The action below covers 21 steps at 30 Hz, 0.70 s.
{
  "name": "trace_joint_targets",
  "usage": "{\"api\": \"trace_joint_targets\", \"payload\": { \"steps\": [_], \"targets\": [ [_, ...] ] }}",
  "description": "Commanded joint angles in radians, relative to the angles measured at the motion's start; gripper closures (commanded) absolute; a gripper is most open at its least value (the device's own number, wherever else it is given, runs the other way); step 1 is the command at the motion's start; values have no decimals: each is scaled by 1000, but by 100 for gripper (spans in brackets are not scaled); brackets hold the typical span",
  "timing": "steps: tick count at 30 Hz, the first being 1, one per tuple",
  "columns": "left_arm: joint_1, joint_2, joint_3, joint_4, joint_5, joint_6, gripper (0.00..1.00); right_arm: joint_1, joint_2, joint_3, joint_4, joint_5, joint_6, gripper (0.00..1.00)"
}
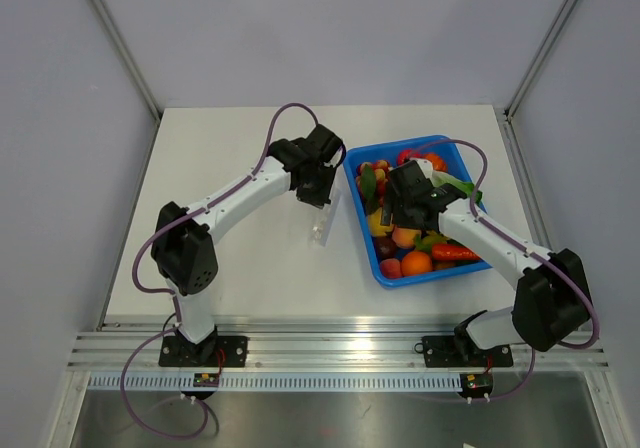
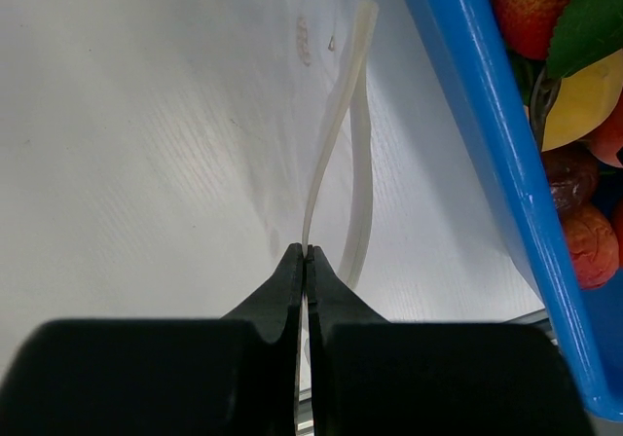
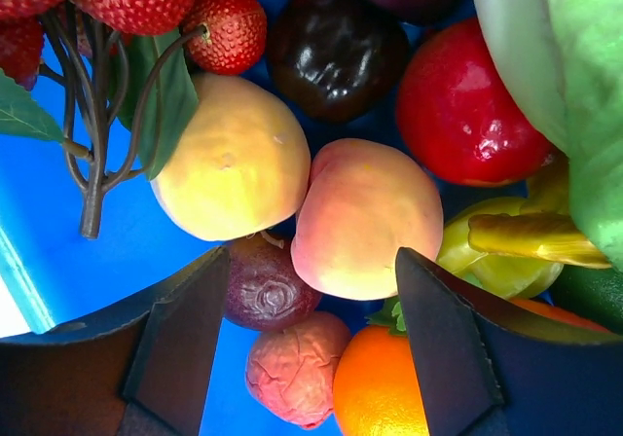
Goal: Place the food in the zip-top bag and seal the zipper
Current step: Open the zipper of the food storage bag at the center of the board.
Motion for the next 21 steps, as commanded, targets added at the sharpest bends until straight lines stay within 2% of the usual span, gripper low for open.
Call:
{"api": "trace_joint_targets", "payload": {
  "steps": [1, 6, 9, 13, 17, 19, 21],
  "targets": [
    [-10, -14, 73, -5, -64, 1, 100, 5, -31, 22, -9, 40, -10, 23],
    [-24, 15, 237, -160, -299, 29, 100, 5, -9, 26, -16, 50, -14, 22],
    [-47, 29, 257, -176, -330, 47, 100, 2, -26, 17, 8, 34, -2, 21],
    [-81, 57, 202, -129, -244, 43, 100, 1, -72, 2, 65, -41, 24, 22],
    [-83, 64, 133, -50, -146, 23, 100, 16, -161, -39, 209, -216, 91, 23],
    [-83, 60, 123, -29, -118, 18, 100, 50, -172, -46, 249, -217, 134, 25],
    [-83, 48, 107, -6, -101, 17, 100, 85, -160, -43, 277, -191, 168, 32]
  ]
}}
